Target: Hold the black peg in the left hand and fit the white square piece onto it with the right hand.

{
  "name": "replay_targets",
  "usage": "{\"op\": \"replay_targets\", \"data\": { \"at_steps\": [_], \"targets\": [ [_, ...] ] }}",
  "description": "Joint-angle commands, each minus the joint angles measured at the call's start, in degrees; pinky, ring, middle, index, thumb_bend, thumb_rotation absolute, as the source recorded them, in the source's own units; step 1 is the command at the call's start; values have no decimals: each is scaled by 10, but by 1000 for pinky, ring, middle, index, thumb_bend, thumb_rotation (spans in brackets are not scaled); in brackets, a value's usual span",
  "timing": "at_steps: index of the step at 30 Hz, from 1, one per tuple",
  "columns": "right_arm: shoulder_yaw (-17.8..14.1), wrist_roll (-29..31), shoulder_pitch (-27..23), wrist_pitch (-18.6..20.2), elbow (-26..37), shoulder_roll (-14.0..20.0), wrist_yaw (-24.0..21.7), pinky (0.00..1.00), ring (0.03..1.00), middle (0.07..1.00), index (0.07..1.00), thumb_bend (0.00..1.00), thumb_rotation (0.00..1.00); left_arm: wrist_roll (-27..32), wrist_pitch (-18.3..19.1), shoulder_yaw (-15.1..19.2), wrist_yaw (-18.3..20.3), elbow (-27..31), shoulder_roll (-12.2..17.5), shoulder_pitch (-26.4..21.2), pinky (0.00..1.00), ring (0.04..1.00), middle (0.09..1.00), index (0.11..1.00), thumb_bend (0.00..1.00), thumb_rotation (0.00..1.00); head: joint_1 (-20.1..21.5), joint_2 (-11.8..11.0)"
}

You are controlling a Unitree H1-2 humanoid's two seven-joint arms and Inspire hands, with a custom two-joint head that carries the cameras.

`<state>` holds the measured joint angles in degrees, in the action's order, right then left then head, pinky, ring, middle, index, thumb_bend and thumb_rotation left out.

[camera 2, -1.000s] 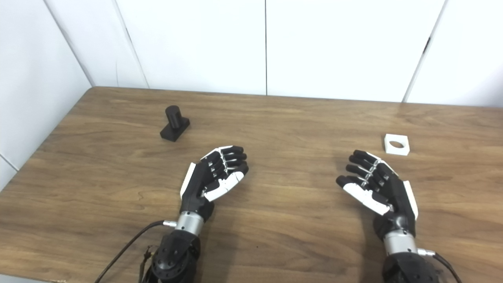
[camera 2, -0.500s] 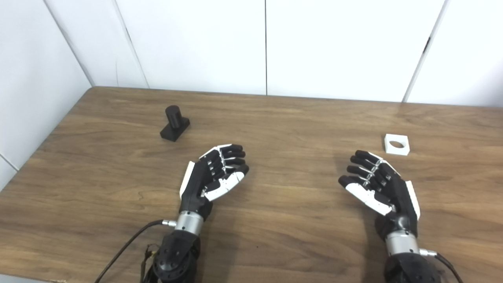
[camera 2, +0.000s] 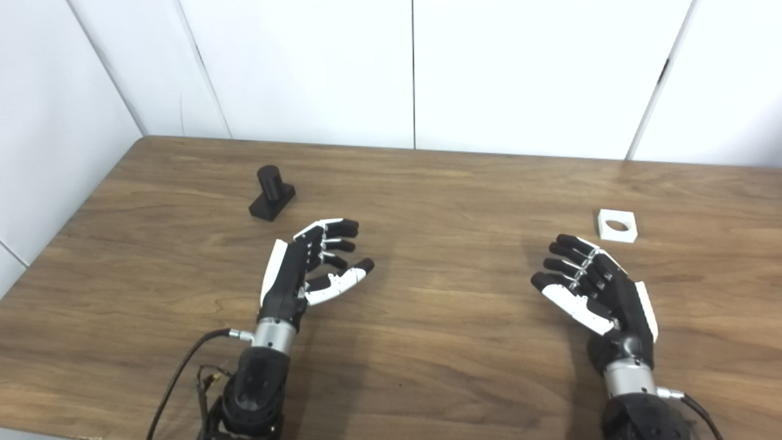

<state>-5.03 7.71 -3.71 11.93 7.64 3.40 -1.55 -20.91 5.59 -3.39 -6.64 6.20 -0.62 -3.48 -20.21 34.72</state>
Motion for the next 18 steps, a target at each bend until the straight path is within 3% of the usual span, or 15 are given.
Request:
{"op": "replay_targets", "data": {
  "at_steps": [1, 6, 18],
  "targets": [
    [-2, 3, -14, -4, 10, 3, -1, 631, 668, 701, 678, 802, 166, -28, 0, -2, -11, 26, 8, -27, 565, 688, 728, 664, 631, 113, -1, 0],
    [-4, 1, -15, 4, 14, 3, 2, 624, 670, 707, 680, 793, 152, -55, 25, 1, -6, 30, 25, -41, 628, 734, 740, 668, 655, 152, -4, 0],
    [-4, -1, -17, 9, 18, 6, 4, 617, 678, 710, 680, 790, 147, -115, 79, 5, -6, 26, 67, -78, 604, 732, 750, 674, 675, 256, -6, -1]
  ]
}}
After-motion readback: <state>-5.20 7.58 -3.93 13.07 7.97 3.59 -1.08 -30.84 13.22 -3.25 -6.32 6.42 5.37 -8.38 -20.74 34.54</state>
